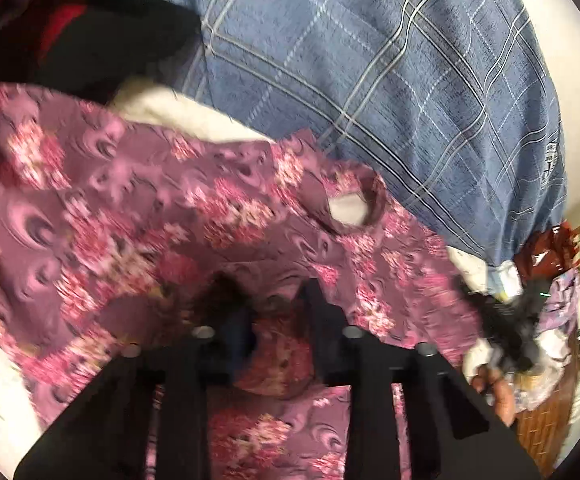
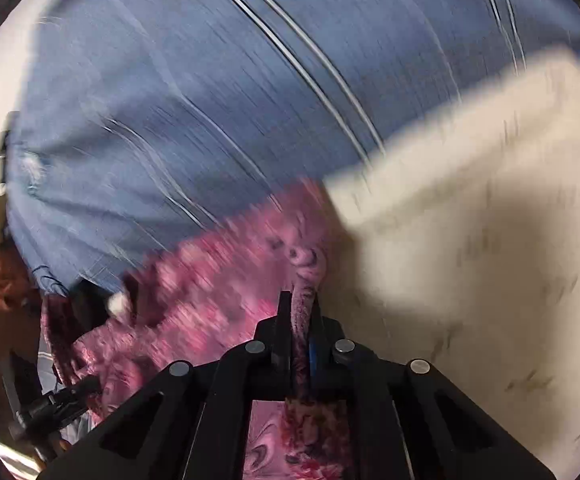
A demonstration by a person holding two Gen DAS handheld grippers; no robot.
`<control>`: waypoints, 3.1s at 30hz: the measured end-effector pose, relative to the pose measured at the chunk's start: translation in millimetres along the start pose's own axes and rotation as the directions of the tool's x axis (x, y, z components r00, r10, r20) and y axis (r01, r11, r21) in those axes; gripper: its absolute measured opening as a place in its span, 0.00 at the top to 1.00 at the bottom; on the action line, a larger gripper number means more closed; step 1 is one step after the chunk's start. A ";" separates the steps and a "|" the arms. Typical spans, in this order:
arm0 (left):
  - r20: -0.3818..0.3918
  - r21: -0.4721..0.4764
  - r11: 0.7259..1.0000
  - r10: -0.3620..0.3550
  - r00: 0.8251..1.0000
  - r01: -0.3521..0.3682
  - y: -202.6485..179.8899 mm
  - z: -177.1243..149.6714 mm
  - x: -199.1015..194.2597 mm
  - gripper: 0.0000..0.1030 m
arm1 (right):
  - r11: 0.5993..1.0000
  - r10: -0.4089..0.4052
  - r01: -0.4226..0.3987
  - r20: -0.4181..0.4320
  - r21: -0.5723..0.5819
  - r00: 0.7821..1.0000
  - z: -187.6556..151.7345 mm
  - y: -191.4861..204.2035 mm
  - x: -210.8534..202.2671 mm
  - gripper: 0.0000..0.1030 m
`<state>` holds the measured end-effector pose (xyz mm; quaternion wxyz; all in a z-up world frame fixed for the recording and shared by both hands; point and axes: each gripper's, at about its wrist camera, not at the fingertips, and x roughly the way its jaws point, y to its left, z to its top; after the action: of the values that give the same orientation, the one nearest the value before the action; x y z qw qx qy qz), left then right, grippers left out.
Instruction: Fold small clothes
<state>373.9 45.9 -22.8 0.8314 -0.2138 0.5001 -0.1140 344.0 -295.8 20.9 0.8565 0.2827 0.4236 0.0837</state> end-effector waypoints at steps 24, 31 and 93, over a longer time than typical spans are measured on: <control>-0.023 0.113 0.986 0.126 0.992 -0.123 -26.7 -33.1 8.8 0.58 | 0.988 -0.045 0.043 -0.014 -0.146 0.999 -77.0 22.3 -3.6 0.65; 0.142 0.061 0.942 0.318 0.937 -0.329 5.0 31.5 -73.9 0.27 | 0.993 0.004 -0.004 -0.006 -0.116 1.000 -77.9 13.8 -9.6 0.64; 0.198 0.456 0.713 0.502 0.842 -0.532 148.5 -67.7 -182.6 0.38 | 0.994 0.055 -0.054 0.012 -0.093 0.998 -78.4 11.2 -9.6 0.60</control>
<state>224.1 234.2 22.7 0.8705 0.1510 0.4684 0.0054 278.5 -257.8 -4.1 0.8691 0.2546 0.4052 0.1247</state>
